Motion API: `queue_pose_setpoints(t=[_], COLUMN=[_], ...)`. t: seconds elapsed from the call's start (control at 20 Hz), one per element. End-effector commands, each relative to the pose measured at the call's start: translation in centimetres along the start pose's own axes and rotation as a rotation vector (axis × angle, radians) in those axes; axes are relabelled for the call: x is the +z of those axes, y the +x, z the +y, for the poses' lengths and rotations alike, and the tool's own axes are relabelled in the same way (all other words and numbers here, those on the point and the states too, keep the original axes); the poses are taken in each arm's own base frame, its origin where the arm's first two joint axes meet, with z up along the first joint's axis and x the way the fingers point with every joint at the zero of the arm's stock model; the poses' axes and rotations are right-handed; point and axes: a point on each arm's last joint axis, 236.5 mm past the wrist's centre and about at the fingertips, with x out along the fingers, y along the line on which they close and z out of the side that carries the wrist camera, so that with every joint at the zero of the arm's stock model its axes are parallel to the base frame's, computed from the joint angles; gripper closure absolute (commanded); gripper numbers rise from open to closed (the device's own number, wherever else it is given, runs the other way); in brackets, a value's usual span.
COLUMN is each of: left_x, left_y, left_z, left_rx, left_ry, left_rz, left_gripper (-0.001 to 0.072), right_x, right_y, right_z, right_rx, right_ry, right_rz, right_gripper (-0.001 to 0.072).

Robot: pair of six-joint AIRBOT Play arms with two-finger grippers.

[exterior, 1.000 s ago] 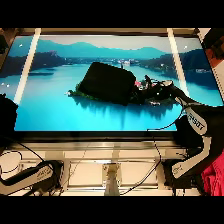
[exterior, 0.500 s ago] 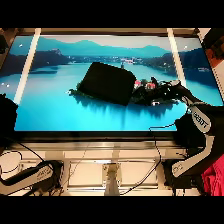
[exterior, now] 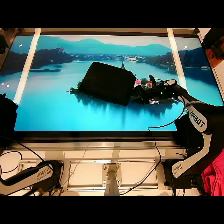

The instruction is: Fold the clothes and pants, and hang the long-sleeved shirts on hangers.

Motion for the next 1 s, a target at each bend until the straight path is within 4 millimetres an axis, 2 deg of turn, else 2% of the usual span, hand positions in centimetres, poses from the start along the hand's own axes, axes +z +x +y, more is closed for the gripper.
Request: queue_pose_setpoints(t=[0.0,0.25,0.35,0.5,0.55,0.75,0.85,0.95], left_x=[0.0,0.0,0.0,0.0,0.0,0.0,0.0,0.0], left_y=[0.0,0.0,0.0,0.0,0.0,0.0,0.0,0.0], left_z=[0.1,0.1,0.1,0.1,0.0,0.1,0.1,0.1], left_rx=[0.001,0.001,0.001,0.001,0.001,0.001,0.001,0.001], left_ry=[0.0,0.0,0.0,0.0,-0.001,0.0,0.0,0.0], left_rz=[-0.001,-0.001,-0.001,-0.001,-0.001,-0.001,-0.001,-0.001], left_gripper=[0.0352,0.0352,0.0352,0.0352,0.0352,0.0352,0.0352,0.0352], right_x=[0.9,2.0,2.0,1.6,1.7,2.6,2.9,2.4], right_y=[-0.3,-2.8,-3.0,-2.4,-1.9,-0.4,0.4,1.4], right_z=[2.1,4.1,4.0,1.3,1.2,4.6,4.7,4.3], right_rx=[0.028,0.039,0.038,-0.046,-0.031,0.149,0.152,0.143], right_ry=[-0.046,-0.12,-0.105,-0.073,-0.059,-0.103,-0.093,-0.059], right_rz=[-0.016,-0.001,0.008,0.038,0.043,0.011,-0.003,0.021], right_gripper=[0.0095,0.0093,0.002,0.002,0.002,0.002,0.0021,0.0021])
